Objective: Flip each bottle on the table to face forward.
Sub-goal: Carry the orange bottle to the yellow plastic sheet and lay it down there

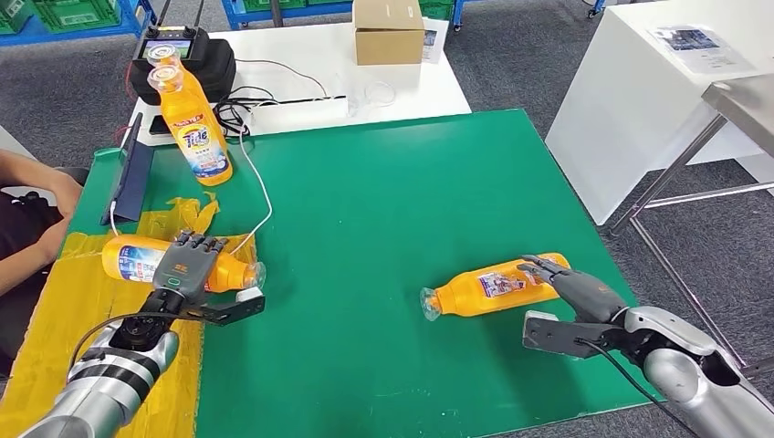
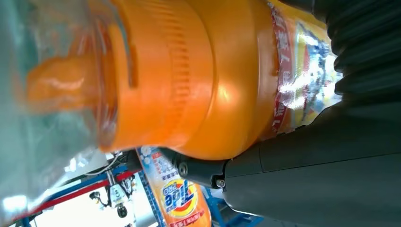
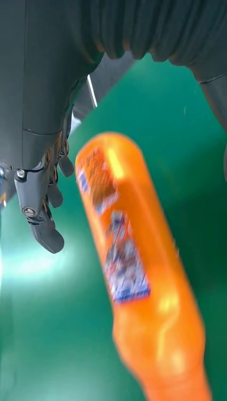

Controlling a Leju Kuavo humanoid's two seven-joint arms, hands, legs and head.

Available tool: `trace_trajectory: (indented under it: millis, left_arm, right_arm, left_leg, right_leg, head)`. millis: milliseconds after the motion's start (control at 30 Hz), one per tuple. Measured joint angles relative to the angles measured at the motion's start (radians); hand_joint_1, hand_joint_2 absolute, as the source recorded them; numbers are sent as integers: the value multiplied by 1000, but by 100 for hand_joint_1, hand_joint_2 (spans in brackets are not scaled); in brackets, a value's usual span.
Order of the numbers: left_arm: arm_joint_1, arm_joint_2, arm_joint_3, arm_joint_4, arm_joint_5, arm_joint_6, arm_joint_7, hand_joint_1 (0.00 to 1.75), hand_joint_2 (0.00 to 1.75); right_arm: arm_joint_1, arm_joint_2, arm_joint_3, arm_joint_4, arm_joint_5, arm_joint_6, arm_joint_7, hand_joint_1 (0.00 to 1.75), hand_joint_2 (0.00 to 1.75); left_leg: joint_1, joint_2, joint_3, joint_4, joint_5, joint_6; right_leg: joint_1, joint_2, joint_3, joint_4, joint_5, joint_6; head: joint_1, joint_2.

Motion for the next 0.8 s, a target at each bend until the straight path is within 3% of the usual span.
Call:
trace_trajectory:
  millis: [167, 267, 433, 800]
  left_arm:
    - [-10, 9, -13, 23, 12, -4, -10, 0, 0]
    - [-8, 11, -17, 27, 35, -14, -23, 0, 0]
    - [-5, 11, -31, 14, 73, -42, -38, 0, 0]
    - [5, 11, -47, -9, 106, -53, -49, 0, 0]
  right_arm:
    - [38, -26, -12, -7, 28, -20, 6, 0, 175]
    - [39, -24, -12, -5, 122, -65, 29, 0, 175]
    - [-17, 31, 2, 42, 310, -132, 46, 0, 175]
    - [-80, 108, 23, 118, 389, -166, 44, 0, 175]
  left_leg:
    - [0, 0, 0, 0, 1, 1]
    - [0, 0, 0, 0, 1, 2]
    - [0, 1, 1, 0, 2, 1]
    - [0, 1, -1, 0, 3, 1]
  right_leg:
    - [0, 0, 0, 0, 0, 0]
    - [0, 0, 0, 0, 1, 1]
    - [0, 1, 0, 0, 1, 1]
    - [0, 1, 0, 0, 1, 1]
  head:
    - [0, 0]
    - [0, 0]
    - [0, 0]
    - [0, 0]
